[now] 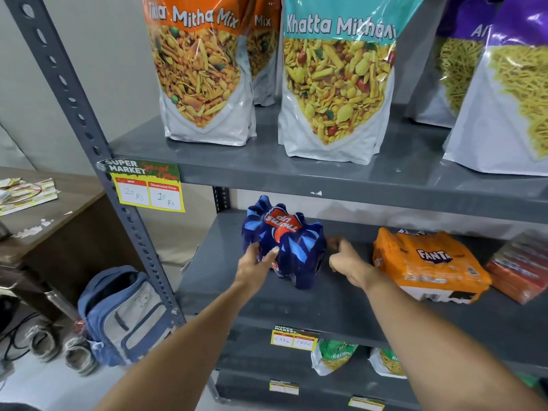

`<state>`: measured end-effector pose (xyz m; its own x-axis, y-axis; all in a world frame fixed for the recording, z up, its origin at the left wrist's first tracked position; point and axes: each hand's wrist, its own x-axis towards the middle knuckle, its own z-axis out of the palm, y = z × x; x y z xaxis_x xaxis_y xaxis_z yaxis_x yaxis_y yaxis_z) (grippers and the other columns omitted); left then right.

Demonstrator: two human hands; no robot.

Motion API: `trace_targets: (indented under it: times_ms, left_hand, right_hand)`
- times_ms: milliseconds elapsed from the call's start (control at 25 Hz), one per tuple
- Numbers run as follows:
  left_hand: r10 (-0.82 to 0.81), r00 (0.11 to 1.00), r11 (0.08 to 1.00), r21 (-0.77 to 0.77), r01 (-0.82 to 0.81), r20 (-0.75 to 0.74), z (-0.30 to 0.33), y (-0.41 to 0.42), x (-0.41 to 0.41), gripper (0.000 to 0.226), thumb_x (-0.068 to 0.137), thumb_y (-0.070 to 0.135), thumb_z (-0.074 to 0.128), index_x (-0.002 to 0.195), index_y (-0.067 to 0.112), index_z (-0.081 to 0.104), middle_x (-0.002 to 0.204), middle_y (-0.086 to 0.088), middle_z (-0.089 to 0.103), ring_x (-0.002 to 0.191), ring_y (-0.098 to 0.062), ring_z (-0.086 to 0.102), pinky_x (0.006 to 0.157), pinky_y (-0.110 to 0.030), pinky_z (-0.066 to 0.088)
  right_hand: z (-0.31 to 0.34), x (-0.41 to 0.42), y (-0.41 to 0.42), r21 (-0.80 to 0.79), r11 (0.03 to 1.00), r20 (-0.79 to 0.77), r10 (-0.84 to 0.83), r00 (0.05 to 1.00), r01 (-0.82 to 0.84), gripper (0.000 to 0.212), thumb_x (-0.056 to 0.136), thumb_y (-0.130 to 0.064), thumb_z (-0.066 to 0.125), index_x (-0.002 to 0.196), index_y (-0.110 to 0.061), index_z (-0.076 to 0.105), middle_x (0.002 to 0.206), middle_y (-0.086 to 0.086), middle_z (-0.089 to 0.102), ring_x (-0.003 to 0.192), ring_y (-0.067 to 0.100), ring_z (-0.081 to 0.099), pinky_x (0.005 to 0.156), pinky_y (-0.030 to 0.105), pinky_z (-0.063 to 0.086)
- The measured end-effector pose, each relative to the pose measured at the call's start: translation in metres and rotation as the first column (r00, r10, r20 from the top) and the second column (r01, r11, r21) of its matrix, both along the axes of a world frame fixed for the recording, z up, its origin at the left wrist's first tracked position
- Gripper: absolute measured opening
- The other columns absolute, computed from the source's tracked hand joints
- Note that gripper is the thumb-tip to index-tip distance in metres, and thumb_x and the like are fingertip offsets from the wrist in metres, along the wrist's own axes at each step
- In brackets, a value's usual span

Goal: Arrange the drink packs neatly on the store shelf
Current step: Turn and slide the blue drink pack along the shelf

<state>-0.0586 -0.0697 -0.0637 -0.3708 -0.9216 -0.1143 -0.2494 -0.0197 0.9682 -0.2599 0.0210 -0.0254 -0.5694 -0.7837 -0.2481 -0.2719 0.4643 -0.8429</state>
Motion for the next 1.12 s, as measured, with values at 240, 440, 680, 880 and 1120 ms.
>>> trace_targets:
  times_ms: [240, 440, 680, 880, 1120]
  left_hand:
    - [-0.156, 0.95, 0.988, -0.03, 0.153, -0.27, 0.004, 0.012, -0.014, 0.064, 0.07, 0.054, 0.078, 0.119, 0.031, 0.043, 0.122, -0.005, 0.063, 0.107, -0.017, 0.068, 0.087, -0.037, 0.059]
    - [-0.01, 0.996, 0.998, -0.057, 0.005, -0.092, 0.028, -0.01, -0.005, 0.035, 0.09, 0.037, 0.063, 0.12, 0.02, 0.058, 0.103, -0.001, 0.069, 0.088, -0.013, 0.069, 0.072, -0.02, 0.055]
    - [0.071, 0.977, 0.973, -0.229, -0.024, 0.199, 0.05, -0.058, 0.027, 0.035, 0.094, 0.039, 0.056, 0.118, 0.013, 0.062, 0.099, -0.004, 0.067, 0.091, -0.023, 0.066, 0.073, -0.026, 0.05]
    - [0.293, 0.904, 0.941, -0.263, -0.214, 0.311, 0.066, -0.083, 0.024, 0.044, 0.087, 0.048, 0.062, 0.112, 0.013, 0.069, 0.11, -0.012, 0.073, 0.105, -0.035, 0.066, 0.09, -0.038, 0.053]
    - [0.25, 0.887, 0.968, -0.129, -0.216, 0.388, 0.08, -0.091, 0.004, 0.039, 0.096, 0.035, 0.044, 0.117, 0.007, 0.061, 0.116, -0.02, 0.065, 0.097, -0.037, 0.06, 0.075, -0.032, 0.042]
  right_hand:
    - [-0.009, -0.003, -0.003, 0.023, 0.998, -0.031, 0.057, 0.998, -0.057, 0.044, 0.075, 0.02, 0.037, 0.097, -0.01, 0.059, 0.093, 0.0, 0.07, 0.108, 0.018, 0.062, 0.086, 0.029, 0.044]
    - [-0.011, 0.012, -0.003, 0.044, 0.973, -0.016, 0.228, 0.973, -0.227, 0.04, 0.079, 0.019, 0.031, 0.079, -0.012, 0.057, 0.086, 0.012, 0.074, 0.091, 0.017, 0.067, 0.091, 0.029, 0.049]
    - [0.03, 0.008, -0.044, -0.155, 0.987, -0.314, -0.017, 0.949, -0.034, 0.027, 0.095, -0.03, 0.056, 0.114, -0.012, 0.054, 0.117, 0.009, 0.055, 0.112, 0.03, 0.056, 0.089, 0.034, 0.044]
    - [0.032, 0.008, -0.059, 0.026, 0.972, -0.314, 0.231, 0.921, -0.235, 0.059, 0.096, -0.037, 0.053, 0.15, -0.031, 0.03, 0.146, 0.012, 0.048, 0.125, 0.031, 0.053, 0.102, 0.035, 0.043]
    - [0.025, 0.011, -0.055, 0.014, 0.971, -0.404, 0.225, 0.886, -0.24, 0.06, 0.092, -0.039, 0.061, 0.146, -0.036, 0.035, 0.132, 0.009, 0.062, 0.114, 0.033, 0.061, 0.092, 0.035, 0.048]
